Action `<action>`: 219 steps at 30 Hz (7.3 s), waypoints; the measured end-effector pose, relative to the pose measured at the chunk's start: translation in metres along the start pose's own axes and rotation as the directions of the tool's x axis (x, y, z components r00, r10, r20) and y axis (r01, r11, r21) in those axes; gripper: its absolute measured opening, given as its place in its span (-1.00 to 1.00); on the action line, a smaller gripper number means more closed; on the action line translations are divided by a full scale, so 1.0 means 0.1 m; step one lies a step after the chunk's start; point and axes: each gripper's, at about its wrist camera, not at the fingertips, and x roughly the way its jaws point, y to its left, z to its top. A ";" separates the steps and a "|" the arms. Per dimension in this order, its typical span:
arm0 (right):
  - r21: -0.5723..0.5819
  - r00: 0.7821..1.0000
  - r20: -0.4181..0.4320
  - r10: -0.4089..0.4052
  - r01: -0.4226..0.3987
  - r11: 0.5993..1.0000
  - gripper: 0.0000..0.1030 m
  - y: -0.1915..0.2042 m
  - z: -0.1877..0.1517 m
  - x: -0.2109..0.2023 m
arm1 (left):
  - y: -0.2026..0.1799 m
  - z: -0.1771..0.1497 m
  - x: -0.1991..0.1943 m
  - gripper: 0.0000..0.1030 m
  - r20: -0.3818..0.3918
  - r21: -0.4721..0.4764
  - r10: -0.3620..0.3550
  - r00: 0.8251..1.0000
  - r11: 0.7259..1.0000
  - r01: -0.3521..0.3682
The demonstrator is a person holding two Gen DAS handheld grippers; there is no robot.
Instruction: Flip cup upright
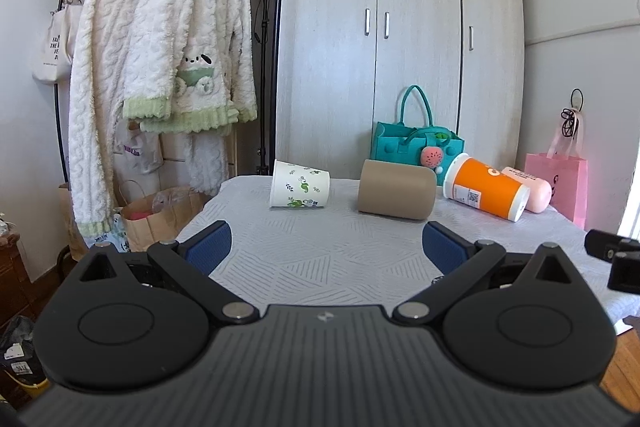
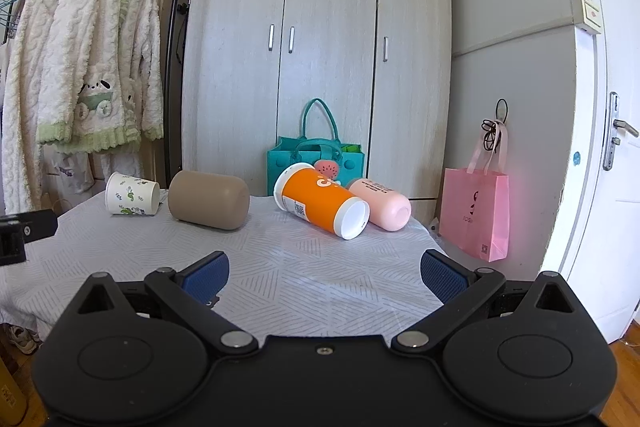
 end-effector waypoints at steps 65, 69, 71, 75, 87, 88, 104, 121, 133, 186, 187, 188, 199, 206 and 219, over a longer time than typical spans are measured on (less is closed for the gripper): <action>0.001 0.998 -0.060 0.034 -0.034 0.999 1.00 -0.08 0.05 0.16 | 0.03 0.20 0.33 1.00 -0.245 0.015 -0.080 0.966 0.996 0.086; -0.008 0.996 -0.024 0.082 -0.083 0.997 1.00 -0.13 0.15 0.17 | 0.04 0.30 0.44 1.00 -0.273 0.015 -0.122 0.954 0.991 0.131; -0.008 0.987 -0.018 0.160 -0.160 0.987 1.00 -0.14 0.22 0.21 | 0.06 0.36 0.50 1.00 -0.274 0.012 -0.127 0.953 0.991 0.135; -0.020 0.947 -0.034 0.319 -0.320 0.947 0.97 -0.14 0.40 0.39 | 0.09 0.54 0.67 1.00 -0.268 0.003 -0.129 0.955 0.991 0.134; -0.364 0.855 -0.201 0.478 -0.518 0.774 0.90 0.31 0.86 1.11 | 0.27 0.74 1.47 1.00 -0.303 -0.161 -0.224 0.926 0.970 0.182; -0.413 0.852 -0.216 0.476 -0.522 0.746 0.83 0.40 0.87 1.16 | 0.32 0.72 1.56 1.00 -0.313 -0.209 -0.242 0.918 0.961 0.182; -0.686 0.799 -0.400 0.449 -0.586 0.432 0.84 1.08 0.99 2.14 | 0.48 0.56 2.35 1.00 -0.396 -0.410 -0.342 0.852 0.896 0.170; -0.728 0.754 -0.501 0.425 -0.633 0.263 0.79 1.25 0.94 2.61 | 0.32 0.52 2.51 1.00 -0.410 -0.376 -0.337 0.848 0.909 0.179; -0.684 0.721 -0.567 0.399 -0.681 0.260 0.69 1.28 0.82 2.92 | 0.24 0.49 2.54 1.00 -0.413 -0.341 -0.307 0.858 0.925 0.167; -0.286 0.678 -0.639 0.364 -0.649 0.705 0.58 0.71 0.60 1.50 | 0.00 0.39 1.31 1.00 -0.424 -0.355 -0.396 0.815 0.900 0.253; -0.271 0.675 -0.639 0.368 -0.645 0.714 0.58 0.70 0.58 1.51 | -0.01 0.38 1.31 1.00 -0.426 -0.353 -0.397 0.813 0.900 0.254; -0.261 0.676 -0.635 0.374 -0.644 0.719 0.58 0.68 0.58 1.51 | -0.02 0.37 1.31 1.00 -0.431 -0.353 -0.400 0.809 0.900 0.257; -0.171 0.573 -0.658 0.489 -0.746 0.644 0.86 0.49 0.70 1.50 | -0.02 0.19 1.46 0.97 -0.436 -0.531 -0.541 0.720 0.800 0.279; -0.184 0.574 -0.656 0.490 -0.751 0.634 0.86 0.37 0.71 1.48 | -0.26 0.16 1.50 0.94 -0.451 -0.514 -0.544 0.708 0.806 0.292; -0.107 0.495 -0.669 0.554 -0.802 0.588 0.61 0.38 0.65 1.66 | -0.33 0.17 1.51 0.59 -0.439 -0.531 -0.545 0.714 0.799 0.283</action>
